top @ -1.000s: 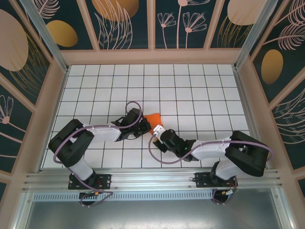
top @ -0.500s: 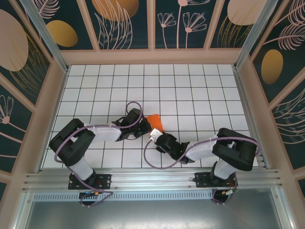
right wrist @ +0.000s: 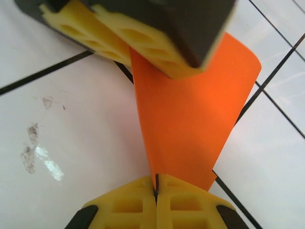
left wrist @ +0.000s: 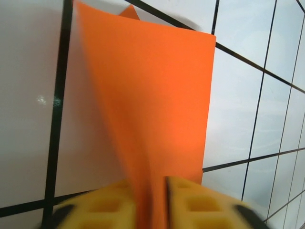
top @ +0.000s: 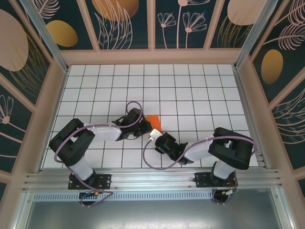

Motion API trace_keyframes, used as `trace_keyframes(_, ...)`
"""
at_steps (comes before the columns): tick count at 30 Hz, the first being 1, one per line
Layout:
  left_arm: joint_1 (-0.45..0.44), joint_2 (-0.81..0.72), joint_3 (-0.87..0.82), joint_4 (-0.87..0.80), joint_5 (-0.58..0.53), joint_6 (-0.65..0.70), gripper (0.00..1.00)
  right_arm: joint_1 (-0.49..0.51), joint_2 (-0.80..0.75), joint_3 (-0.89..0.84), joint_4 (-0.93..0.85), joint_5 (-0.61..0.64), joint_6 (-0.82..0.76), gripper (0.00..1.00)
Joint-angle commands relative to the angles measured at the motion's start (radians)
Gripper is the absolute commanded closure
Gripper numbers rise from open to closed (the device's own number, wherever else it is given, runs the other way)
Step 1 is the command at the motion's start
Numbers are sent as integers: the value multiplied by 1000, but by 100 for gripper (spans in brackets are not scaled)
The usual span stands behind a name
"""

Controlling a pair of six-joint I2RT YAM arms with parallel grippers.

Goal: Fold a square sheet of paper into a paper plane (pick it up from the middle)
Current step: Fold the wing for the fifth time at the center of the table.

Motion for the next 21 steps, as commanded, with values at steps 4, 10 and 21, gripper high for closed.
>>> trace_keyframes(4, 16, -108, 10, -52, -66, 5, 47, -71, -32, -27, 82, -187, 204, 99)
trace_keyframes(10, 18, -218, -30, -33, -127, -2, 33, -175, -73, -100, 197, -387, 376, 99)
trace_keyframes(21, 18, -185, -68, 126, 2, 32, 45, -356, -56, -171, 334, -696, 632, 98)
